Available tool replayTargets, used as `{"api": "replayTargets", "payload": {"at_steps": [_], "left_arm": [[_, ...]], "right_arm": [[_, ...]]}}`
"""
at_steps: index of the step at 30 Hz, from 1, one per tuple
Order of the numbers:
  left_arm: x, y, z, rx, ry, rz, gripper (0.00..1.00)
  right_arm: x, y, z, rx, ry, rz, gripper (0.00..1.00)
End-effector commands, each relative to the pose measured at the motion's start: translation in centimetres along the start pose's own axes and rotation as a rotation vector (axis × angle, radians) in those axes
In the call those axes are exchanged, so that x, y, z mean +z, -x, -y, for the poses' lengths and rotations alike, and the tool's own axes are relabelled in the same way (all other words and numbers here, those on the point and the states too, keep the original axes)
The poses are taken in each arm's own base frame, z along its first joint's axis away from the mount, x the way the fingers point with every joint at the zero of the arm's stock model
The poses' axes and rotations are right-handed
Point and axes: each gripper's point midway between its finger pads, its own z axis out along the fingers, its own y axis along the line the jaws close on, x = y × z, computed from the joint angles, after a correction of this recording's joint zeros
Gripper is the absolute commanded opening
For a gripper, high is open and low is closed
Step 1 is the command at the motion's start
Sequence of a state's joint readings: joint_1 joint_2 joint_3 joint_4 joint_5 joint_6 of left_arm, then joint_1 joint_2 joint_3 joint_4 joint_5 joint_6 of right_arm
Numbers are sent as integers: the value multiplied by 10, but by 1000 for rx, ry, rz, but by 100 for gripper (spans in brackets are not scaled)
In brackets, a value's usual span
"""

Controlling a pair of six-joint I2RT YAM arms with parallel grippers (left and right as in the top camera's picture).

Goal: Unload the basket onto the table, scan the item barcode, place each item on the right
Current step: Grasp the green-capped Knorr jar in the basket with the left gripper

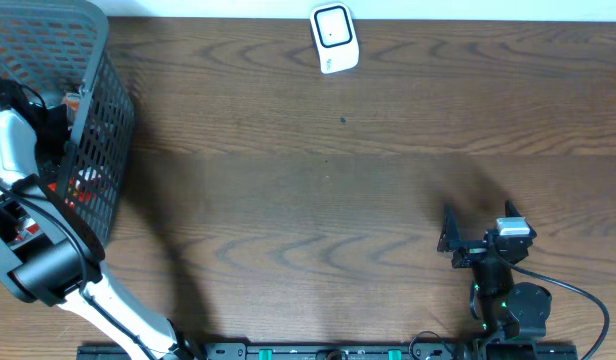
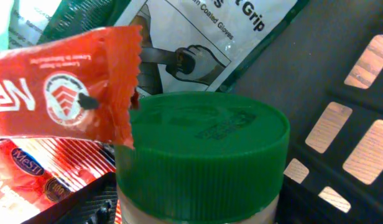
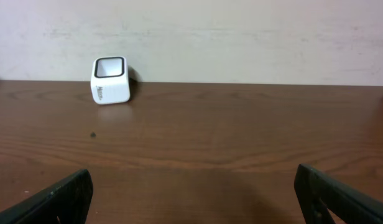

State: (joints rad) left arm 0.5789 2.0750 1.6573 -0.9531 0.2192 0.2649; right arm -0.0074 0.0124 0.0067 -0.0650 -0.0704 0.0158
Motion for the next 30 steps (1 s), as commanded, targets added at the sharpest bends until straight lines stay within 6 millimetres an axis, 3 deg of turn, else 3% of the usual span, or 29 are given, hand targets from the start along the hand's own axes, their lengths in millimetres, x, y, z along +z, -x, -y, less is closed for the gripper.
{"api": "replayTargets", "payload": {"at_steps": [1, 3, 6, 9, 13, 16, 18, 23, 26, 30], "left_arm": [[17, -11, -2, -15, -7, -44, 79], [22, -14, -2, -15, -7, -46, 82], [29, -16, -3, -15, -7, -43, 95], [28, -15, -3, -23, -6, -37, 96], [24, -10, -3, -23, -4, -26, 69], [16, -6, -3, -20, 0, -10, 56], [7, -1, -2, -18, 4, 14, 52], [-40, 20, 1, 2, 30, 147, 52], [-87, 37, 6, 24, 55, 276, 52], [-164, 52, 16, 33, 91, 500, 52]], "right_arm": [[0, -1, -2, 13, 7, -1, 99], [0, -1, -2, 13, 7, -1, 99], [0, -1, -2, 13, 7, -1, 99], [0, -1, -2, 13, 7, -1, 99], [0, -1, -2, 13, 7, -1, 99], [0, -1, -2, 13, 7, -1, 99], [0, -1, -2, 13, 7, -1, 99], [0, -1, -2, 13, 7, -1, 99], [0, -1, -2, 13, 7, -1, 99], [0, -1, -2, 13, 7, -1, 99]]}}
